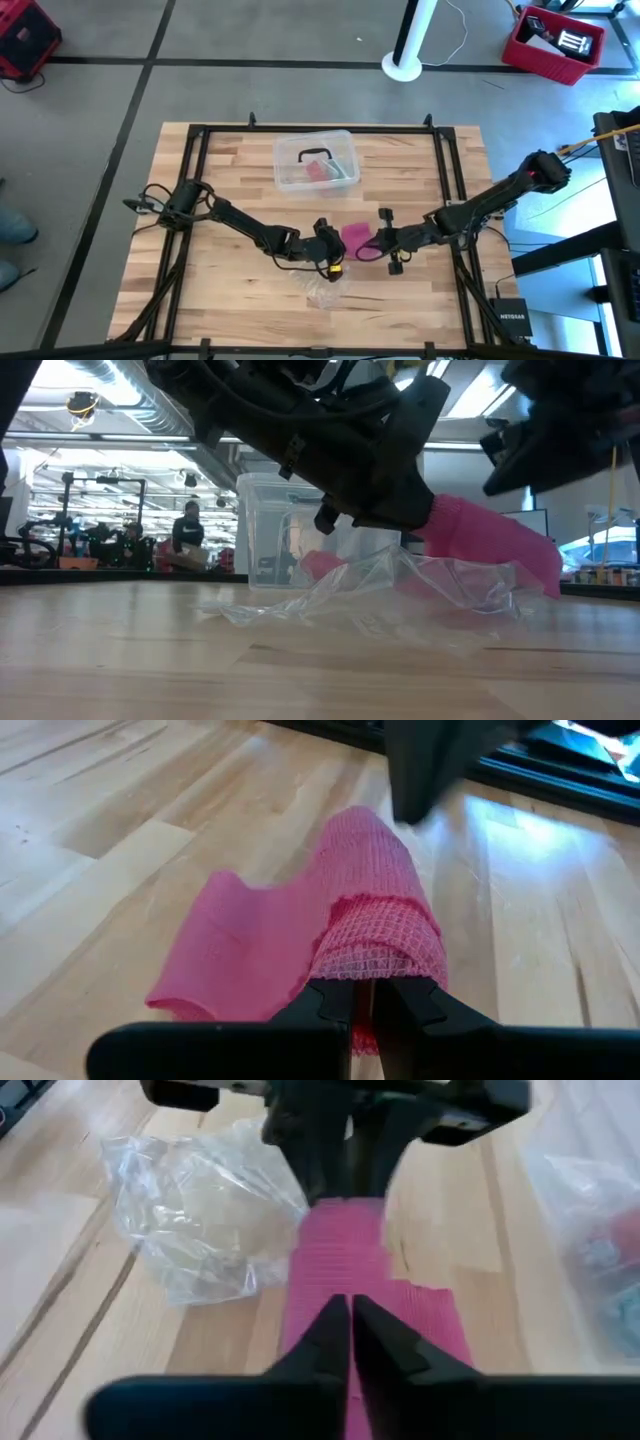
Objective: Roll bandage
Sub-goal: Roll the pink bandage
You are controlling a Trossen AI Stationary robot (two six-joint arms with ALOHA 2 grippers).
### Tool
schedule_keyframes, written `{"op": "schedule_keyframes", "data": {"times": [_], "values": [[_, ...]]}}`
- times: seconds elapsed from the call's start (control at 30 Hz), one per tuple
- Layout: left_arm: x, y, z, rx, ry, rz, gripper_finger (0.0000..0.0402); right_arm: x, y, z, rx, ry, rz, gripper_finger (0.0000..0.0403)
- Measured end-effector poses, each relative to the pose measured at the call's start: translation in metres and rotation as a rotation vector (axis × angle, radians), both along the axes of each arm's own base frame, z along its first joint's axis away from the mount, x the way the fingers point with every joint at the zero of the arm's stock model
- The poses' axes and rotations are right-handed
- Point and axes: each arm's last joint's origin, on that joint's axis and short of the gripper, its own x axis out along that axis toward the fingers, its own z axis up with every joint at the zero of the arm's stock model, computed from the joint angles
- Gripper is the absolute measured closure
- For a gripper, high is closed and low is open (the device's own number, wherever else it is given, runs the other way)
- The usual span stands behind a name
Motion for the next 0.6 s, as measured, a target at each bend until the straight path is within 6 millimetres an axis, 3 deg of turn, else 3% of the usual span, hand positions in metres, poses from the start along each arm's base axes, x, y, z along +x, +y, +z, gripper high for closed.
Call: {"op": "schedule_keyframes", "data": {"times": [0.17, 0.3, 0.6], "values": [[-0.004, -0.013, 0.0, 0.052, 0.011, -0.07, 0.0391, 0.0, -0.007, 0.031, -0.037, -0.019, -0.06, 0.0395], [-0.005, -0.016, 0.001, 0.035, 0.008, -0.072, 0.0391, -0.001, -0.007, 0.035, 0.1, 0.006, -0.016, 0.0384], [-0.002, -0.009, 0.002, 0.021, -0.007, -0.04, 0.0391, 0.001, -0.003, 0.004, 0.203, 0.171, -0.028, 0.0239]]}}
